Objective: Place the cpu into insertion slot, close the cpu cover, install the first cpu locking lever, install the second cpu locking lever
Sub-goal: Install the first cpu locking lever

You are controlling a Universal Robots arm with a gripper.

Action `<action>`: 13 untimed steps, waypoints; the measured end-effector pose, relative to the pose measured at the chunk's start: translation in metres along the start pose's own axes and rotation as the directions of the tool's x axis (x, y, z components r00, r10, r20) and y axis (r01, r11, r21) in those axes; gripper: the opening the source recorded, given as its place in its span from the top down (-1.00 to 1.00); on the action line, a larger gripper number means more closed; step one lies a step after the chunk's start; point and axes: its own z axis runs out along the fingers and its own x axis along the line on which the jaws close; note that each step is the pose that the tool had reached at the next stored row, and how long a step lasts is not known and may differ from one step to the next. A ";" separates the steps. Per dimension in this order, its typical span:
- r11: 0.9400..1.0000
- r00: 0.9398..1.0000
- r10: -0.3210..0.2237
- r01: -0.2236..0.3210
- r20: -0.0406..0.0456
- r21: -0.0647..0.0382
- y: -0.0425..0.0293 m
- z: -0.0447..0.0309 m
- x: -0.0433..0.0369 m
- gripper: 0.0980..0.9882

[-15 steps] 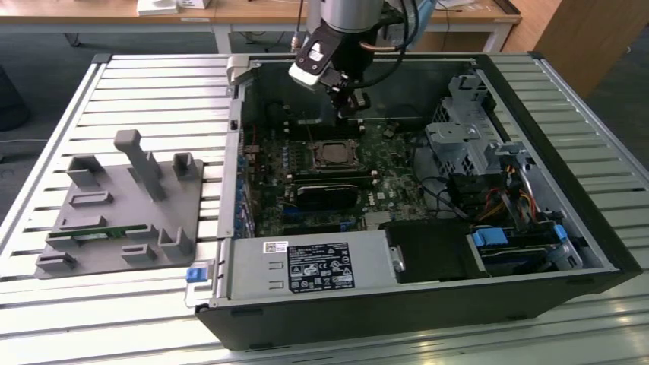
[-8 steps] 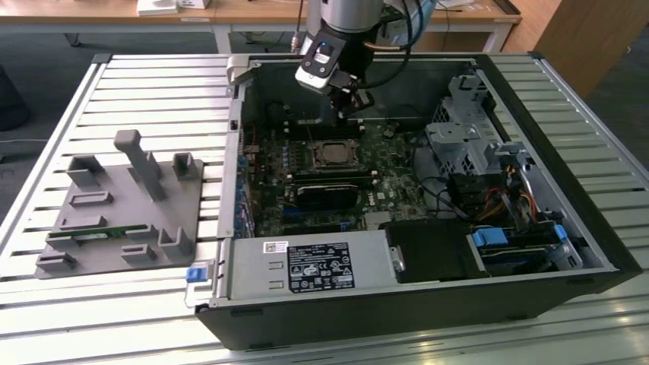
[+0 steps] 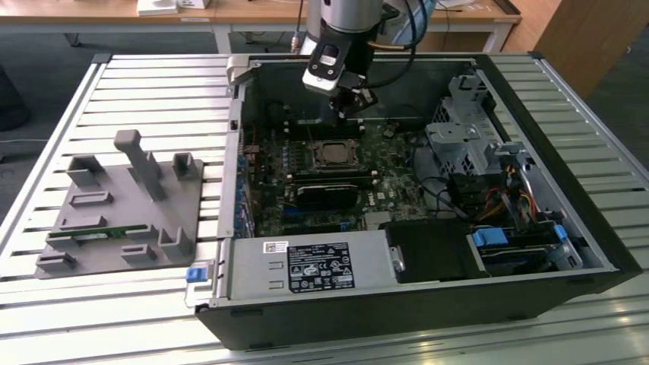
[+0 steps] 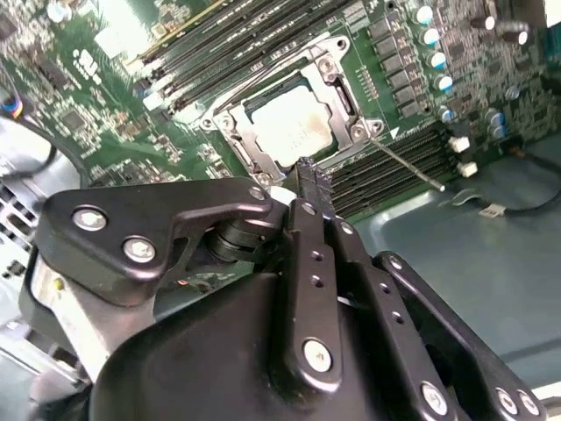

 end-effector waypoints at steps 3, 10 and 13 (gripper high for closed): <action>0.998 0.998 -0.055 0.055 -0.001 0.001 0.0000 0.0001 0.0000 0.98; 0.983 0.983 -0.181 0.181 -0.005 0.003 0.0000 0.0005 0.0000 0.98; 0.972 0.972 -0.235 0.235 -0.007 0.004 0.0000 0.0008 0.0000 0.98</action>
